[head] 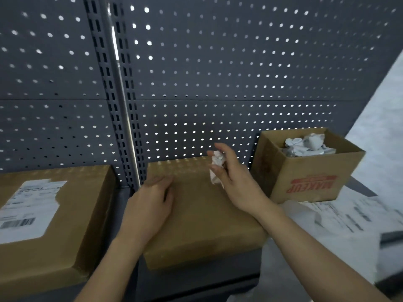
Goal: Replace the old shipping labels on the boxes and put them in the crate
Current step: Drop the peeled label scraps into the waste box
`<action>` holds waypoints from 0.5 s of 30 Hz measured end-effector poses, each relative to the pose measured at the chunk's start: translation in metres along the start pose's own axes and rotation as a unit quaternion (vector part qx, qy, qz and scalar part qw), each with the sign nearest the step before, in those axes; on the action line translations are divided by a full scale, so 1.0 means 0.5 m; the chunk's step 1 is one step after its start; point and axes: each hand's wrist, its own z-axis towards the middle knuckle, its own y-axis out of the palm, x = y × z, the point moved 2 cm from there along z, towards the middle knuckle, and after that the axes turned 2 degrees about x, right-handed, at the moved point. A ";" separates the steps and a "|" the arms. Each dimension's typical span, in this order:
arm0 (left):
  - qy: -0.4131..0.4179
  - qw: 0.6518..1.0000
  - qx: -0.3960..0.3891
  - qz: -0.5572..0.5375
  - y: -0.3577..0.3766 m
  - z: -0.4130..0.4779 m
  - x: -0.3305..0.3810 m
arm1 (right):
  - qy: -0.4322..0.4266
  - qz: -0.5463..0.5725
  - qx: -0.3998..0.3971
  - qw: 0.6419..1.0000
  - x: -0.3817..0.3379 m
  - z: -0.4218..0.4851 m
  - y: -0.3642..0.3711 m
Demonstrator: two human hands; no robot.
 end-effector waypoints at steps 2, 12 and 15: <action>0.019 0.999 0.000 0.030 -0.005 0.002 0.006 | 0.023 0.009 0.038 0.999 -0.012 -0.012 -0.022; 0.076 0.991 -0.049 -0.094 0.027 0.031 0.137 | -0.005 -0.041 0.263 0.964 -0.052 -0.086 -0.178; 0.100 0.980 -0.090 -0.150 0.063 0.024 0.208 | 0.020 -0.052 0.322 0.945 -0.034 -0.108 -0.242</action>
